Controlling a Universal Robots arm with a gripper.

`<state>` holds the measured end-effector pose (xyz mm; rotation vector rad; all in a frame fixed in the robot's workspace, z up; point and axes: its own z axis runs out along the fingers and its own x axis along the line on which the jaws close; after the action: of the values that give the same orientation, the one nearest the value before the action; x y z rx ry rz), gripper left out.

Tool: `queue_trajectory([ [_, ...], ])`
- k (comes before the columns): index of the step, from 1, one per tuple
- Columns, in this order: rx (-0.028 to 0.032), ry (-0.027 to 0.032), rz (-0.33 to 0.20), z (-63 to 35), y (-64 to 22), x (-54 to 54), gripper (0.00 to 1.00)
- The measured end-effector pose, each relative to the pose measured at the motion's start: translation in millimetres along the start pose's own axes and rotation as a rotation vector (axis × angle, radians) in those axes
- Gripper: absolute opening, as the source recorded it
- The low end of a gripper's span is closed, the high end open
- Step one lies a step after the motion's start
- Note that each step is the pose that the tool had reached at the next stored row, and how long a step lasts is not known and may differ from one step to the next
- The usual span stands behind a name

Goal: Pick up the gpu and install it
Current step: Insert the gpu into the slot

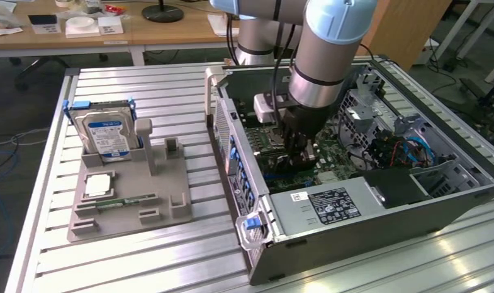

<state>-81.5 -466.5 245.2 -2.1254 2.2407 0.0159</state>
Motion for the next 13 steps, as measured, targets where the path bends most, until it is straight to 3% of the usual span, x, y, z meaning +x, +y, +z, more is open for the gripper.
queue_trajectory([
  [13, -0.0004, -0.0001, -0.009, 0.6, 0.1, 0.0, 0.27],
])
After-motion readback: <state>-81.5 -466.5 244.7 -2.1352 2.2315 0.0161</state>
